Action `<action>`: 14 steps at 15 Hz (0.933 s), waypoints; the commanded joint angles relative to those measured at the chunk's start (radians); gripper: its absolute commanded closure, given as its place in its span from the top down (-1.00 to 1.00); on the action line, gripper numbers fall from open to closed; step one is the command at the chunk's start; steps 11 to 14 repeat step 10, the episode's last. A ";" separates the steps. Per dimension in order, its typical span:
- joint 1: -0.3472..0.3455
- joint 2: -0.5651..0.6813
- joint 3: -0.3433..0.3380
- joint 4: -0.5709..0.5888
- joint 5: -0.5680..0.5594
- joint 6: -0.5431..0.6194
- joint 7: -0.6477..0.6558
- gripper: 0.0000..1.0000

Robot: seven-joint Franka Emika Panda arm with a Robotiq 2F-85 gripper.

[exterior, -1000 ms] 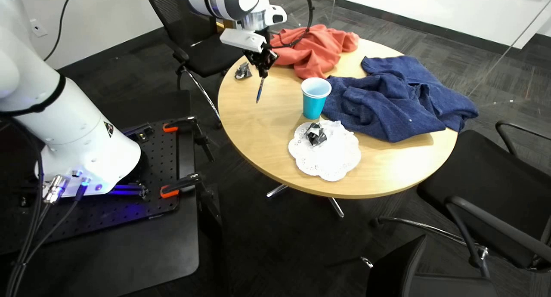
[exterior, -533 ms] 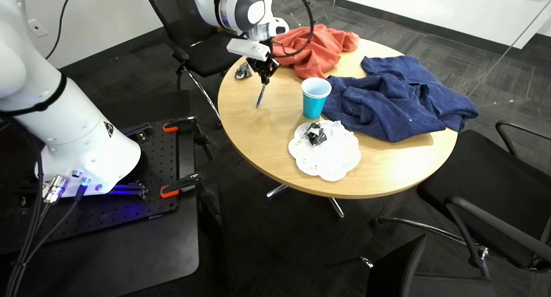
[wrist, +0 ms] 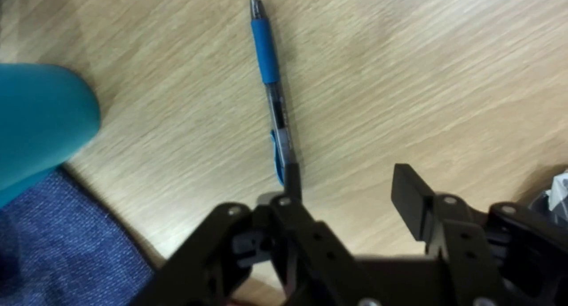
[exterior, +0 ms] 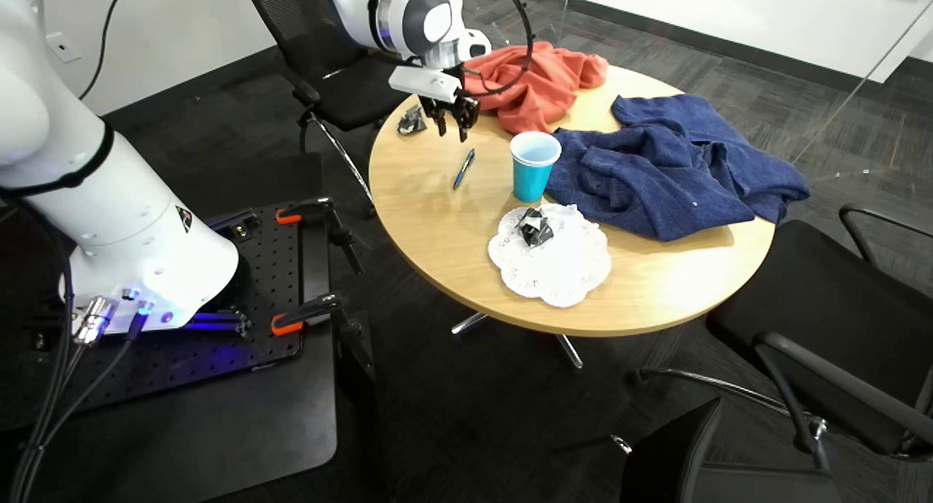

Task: Remove the pen from the cup and put it on the table

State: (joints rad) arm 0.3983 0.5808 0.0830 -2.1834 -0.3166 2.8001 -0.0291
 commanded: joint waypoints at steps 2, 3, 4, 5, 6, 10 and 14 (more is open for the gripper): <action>0.016 -0.043 -0.012 -0.030 -0.006 0.056 0.040 0.94; 0.017 -0.047 -0.013 -0.031 -0.006 0.061 0.042 0.99; 0.016 -0.051 -0.013 -0.033 -0.005 0.066 0.044 1.00; 0.018 -0.055 -0.015 -0.035 -0.006 0.071 0.049 1.00; 0.002 -0.018 0.002 -0.001 0.000 0.043 0.016 0.99; 0.002 -0.023 0.002 -0.002 0.001 0.047 0.016 1.00; 0.002 -0.023 0.002 -0.002 0.001 0.047 0.016 1.00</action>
